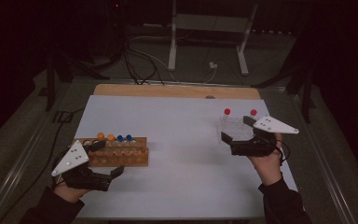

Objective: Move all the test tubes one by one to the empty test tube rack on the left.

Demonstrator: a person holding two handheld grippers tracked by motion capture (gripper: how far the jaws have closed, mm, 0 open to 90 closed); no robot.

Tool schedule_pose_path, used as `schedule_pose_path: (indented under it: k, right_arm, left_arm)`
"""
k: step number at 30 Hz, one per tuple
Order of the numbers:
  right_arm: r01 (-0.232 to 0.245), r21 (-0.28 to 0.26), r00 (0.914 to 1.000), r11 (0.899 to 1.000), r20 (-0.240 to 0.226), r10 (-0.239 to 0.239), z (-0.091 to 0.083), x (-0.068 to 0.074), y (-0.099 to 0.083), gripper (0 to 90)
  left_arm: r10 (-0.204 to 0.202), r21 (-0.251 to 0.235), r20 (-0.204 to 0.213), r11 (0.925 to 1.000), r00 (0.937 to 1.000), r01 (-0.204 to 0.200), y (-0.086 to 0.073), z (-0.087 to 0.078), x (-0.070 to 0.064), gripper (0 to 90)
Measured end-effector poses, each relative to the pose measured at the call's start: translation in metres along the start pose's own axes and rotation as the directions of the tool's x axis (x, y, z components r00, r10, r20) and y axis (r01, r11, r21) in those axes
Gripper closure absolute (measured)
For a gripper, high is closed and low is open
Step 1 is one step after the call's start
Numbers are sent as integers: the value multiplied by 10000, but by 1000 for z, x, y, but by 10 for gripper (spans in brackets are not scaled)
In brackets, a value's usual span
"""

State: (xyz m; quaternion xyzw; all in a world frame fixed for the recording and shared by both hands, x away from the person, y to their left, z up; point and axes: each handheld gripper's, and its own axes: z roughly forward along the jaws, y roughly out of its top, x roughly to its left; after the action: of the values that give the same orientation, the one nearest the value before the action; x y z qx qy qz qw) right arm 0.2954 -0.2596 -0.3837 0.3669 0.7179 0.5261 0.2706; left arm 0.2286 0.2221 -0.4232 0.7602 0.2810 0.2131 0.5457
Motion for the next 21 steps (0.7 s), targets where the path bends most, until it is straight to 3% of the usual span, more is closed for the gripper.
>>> schedule_pose_path:
  k: [4, 9, 15, 18, 21]
  right_arm:
    - [-171, -122, 9976, 9998, 671, 179, -5, -22, 1, 0]
    - [-539, -165, 9876, 9984, 1468, 557, -5, -52, -5, 0]
    - [-1396, 296, 9645, 9898, 2303, 1291, 6, -86, -26, 56]
    - [-1847, 466, 9492, 9817, 2673, 1659, 14, -100, -40, 171]
    - [-2252, 769, 9350, 9713, 2973, 1933, 22, -111, -51, 213]
  left_arm:
    - [-94, 185, 223, 9998, 9997, 90, -11, 9, -6, 10]
    - [-247, 450, 488, 9987, 9985, 225, -22, 19, -10, 10]
    - [-192, 634, 497, 9979, 9986, 160, -28, 25, -13, 10]
    - [-153, 669, 495, 9977, 9987, 120, -28, 26, -14, 10]
    - [-123, 697, 481, 9975, 9988, 89, -28, 26, -14, 10]
